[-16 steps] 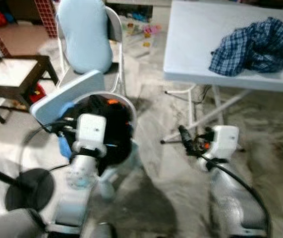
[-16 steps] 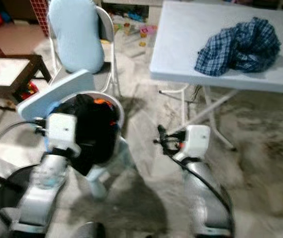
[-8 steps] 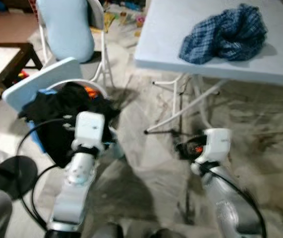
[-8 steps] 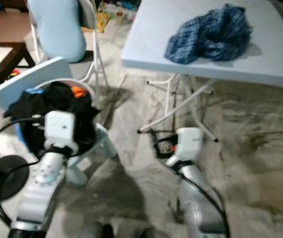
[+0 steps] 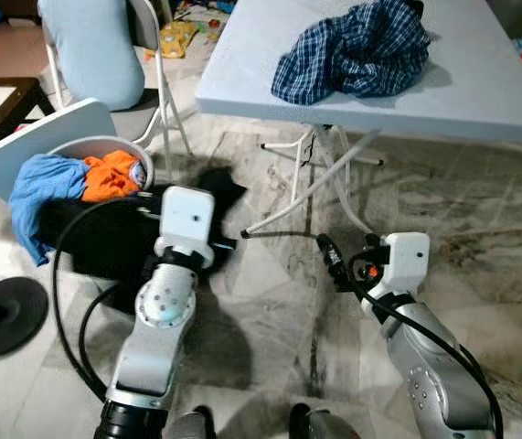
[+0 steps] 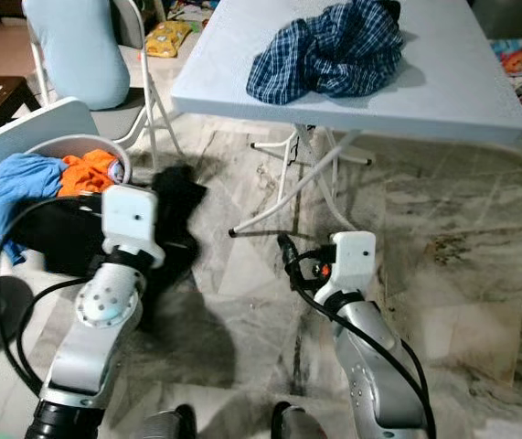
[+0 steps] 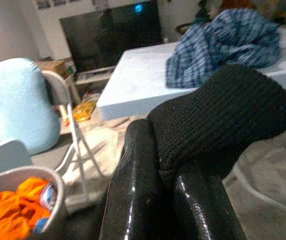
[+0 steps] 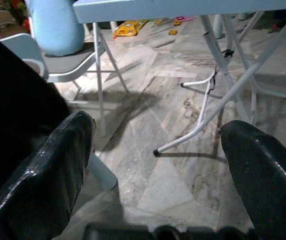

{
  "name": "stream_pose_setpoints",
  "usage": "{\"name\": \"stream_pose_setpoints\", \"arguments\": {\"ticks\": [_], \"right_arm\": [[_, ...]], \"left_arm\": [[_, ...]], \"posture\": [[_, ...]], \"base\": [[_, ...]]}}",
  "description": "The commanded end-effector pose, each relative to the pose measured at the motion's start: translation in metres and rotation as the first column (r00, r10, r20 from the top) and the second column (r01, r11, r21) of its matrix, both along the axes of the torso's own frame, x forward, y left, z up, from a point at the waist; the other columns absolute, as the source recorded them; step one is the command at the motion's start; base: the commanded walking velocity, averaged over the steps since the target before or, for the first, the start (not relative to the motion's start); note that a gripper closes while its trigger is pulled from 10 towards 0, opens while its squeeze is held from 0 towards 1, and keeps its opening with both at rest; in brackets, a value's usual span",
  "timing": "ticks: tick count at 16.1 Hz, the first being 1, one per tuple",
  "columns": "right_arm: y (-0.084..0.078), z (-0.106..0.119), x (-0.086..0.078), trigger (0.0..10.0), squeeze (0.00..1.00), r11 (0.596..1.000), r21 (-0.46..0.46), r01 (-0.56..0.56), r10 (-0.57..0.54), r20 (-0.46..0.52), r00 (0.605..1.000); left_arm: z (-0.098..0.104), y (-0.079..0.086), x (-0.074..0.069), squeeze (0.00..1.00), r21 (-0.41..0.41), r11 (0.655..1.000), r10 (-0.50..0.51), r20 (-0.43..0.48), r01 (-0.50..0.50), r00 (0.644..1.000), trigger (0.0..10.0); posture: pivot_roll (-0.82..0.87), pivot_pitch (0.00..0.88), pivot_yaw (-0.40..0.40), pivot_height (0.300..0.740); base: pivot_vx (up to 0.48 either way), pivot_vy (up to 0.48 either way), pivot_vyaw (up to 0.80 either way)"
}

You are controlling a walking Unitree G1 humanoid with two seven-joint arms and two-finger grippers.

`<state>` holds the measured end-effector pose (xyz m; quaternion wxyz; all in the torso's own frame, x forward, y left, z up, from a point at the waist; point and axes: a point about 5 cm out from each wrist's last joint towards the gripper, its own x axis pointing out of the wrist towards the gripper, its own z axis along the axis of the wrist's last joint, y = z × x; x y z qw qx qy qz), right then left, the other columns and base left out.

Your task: Hang hanger

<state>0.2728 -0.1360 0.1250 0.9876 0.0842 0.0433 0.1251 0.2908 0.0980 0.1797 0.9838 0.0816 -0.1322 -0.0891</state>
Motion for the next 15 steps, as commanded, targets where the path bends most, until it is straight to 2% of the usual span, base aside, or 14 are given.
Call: {"name": "stream_pose_setpoints", "arguments": {"ticks": [1, 2, 3, 4, 5, 7, 8, 9, 11, 15], "right_arm": [[0.004, 0.001, 0.0, 10.0, 0.0, 1.0, 0.008, -0.008, 0.008, -0.003, 1.0], [0.004, 0.001, 0.0, 10.0, 0.0, 1.0, 0.007, -0.007, 0.008, -0.002, 1.0], [0.004, 0.001, 0.0, 10.0, 0.0, 1.0, 0.008, -0.007, 0.007, -0.002, 1.0], [0.004, 0.001, 0.0, 10.0, 0.0, 1.0, 0.008, -0.006, 0.006, -0.002, 1.0], [0.004, 0.001, 0.001, 10.0, 0.0, 1.0, 0.013, -0.001, 0.001, -0.001, 1.0], [0.001, 0.001, 0.0, 10.0, 0.0, 1.0, 0.017, 0.01, -0.01, -0.006, 1.0], [0.001, 0.0, 0.0, 10.0, 0.0, 1.0, 0.022, 0.015, -0.015, -0.011, 1.0], [0.0, 0.0, 0.001, 10.0, 0.0, 1.0, 0.019, 0.017, -0.017, -0.016, 1.0], [0.0, 0.001, 0.003, 10.0, 0.0, 1.0, 0.018, 0.022, -0.021, -0.011, 1.0], [-0.001, 0.002, 0.006, 10.0, 0.0, 1.0, 0.013, 0.024, -0.024, -0.005, 1.0]], "left_arm": [[0.022, -0.017, 0.0, 0.0, 0.0, 0.995, -0.098, 0.109, 0.098, 0.989, 8.3], [0.027, -0.026, -0.001, 0.0, 0.008, 0.987, -0.158, 0.129, 0.158, 0.979, 9.8], [0.027, -0.031, -0.002, 0.0, 0.008, 0.981, -0.192, 0.125, 0.193, 0.973, 10.0], [0.026, -0.032, -0.002, 0.0, -0.001, 0.979, -0.201, 0.118, 0.203, 0.972, 10.0], [0.018, -0.03, -0.002, 0.0, -0.024, 0.977, -0.211, 0.072, 0.213, 0.975, 10.0], [0.001, -0.017, 0.0, 0.0, -0.047, 0.983, -0.176, -0.012, 0.175, 0.984, 10.0], [-0.006, -0.009, 0.002, 0.0, -0.114, 0.982, -0.158, -0.062, 0.15, 0.986, 10.0], [-0.011, -0.002, 0.004, 0.0, -0.143, 0.982, -0.136, -0.093, 0.122, 0.986, 10.0], [-0.015, 0.004, 0.005, 0.0, -0.168, 0.98, -0.128, -0.111, 0.109, 0.985, 10.0], [-0.018, 0.003, 0.005, 0.0, -0.168, 0.978, -0.145, -0.121, 0.123, 0.982, 10.0]], "posture": [[-0.06, 0.201, 0.005, 0.74], [-0.06, 0.199, 0.006, 0.74], [-0.06, 0.199, 0.006, 0.74], [-0.06, 0.196, 0.007, 0.74], [-0.06, 0.195, 0.009, 0.74], [-0.06, 0.194, 0.008, 0.74], [-0.06, 0.192, 0.007, 0.74], [-0.06, 0.19, 0.006, 0.74], [-0.05, 0.188, 0.003, 0.74], [-0.06, 0.182, -0.002, 0.74]], "base": [[0.0, 0.0, 0.0], [0.0, 0.0, 0.0], [0.0, 0.0, 0.0], [0.0, 0.0, 0.0], [0.0, 0.0, 0.0], [0.0, 0.0, 0.0], [0.0, 0.0, 0.0], [0.0, 0.0, -0.4], [0.0, 0.371, -0.8], [0.263, 0.397, -0.8]]}}
